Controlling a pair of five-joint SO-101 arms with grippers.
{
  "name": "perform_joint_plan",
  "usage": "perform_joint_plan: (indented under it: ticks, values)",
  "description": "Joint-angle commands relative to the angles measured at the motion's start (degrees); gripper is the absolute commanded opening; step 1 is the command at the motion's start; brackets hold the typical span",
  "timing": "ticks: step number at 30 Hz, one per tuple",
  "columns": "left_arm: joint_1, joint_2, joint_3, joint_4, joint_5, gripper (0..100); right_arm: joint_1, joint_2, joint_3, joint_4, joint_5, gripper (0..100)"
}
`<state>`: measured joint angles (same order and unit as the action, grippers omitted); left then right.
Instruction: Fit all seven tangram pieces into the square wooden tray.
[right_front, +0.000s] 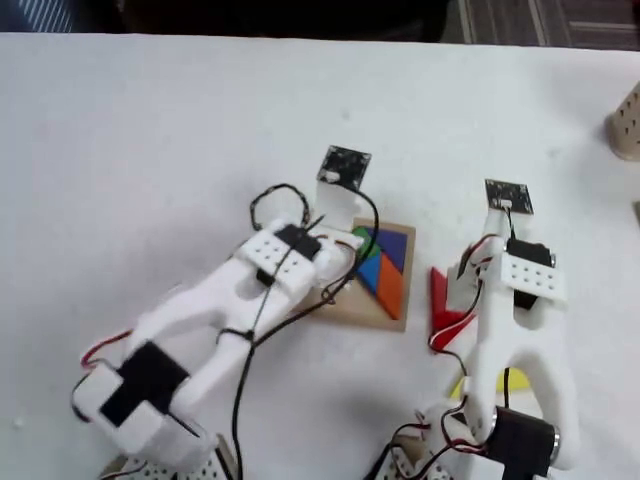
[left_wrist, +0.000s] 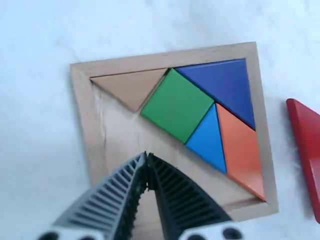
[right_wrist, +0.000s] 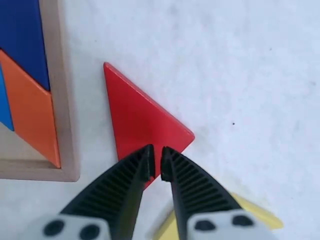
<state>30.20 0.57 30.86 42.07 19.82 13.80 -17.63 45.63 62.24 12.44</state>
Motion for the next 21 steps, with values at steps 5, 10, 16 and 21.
perform_joint_plan:
  ticks: [5, 10, 16, 21]
  values:
    - [-8.66, -6.20, 4.75, -8.18, -0.09, 2, 0.66, -1.63, -0.18, -0.13, 0.26, 3.2]
    - [-14.73, -6.37, 6.42, -11.60, -5.19, 2, 0.66, -1.63, -0.09, -0.13, 0.00, 2.7]
    - [-20.35, -6.37, 6.51, -11.69, -10.37, 2, 0.84, -2.86, 2.64, -2.07, 0.00, 2.7]
    - [-24.57, -6.37, 6.51, -11.69, -10.55, 2, 5.85, -5.32, 4.40, -3.12, 0.00, 2.7]
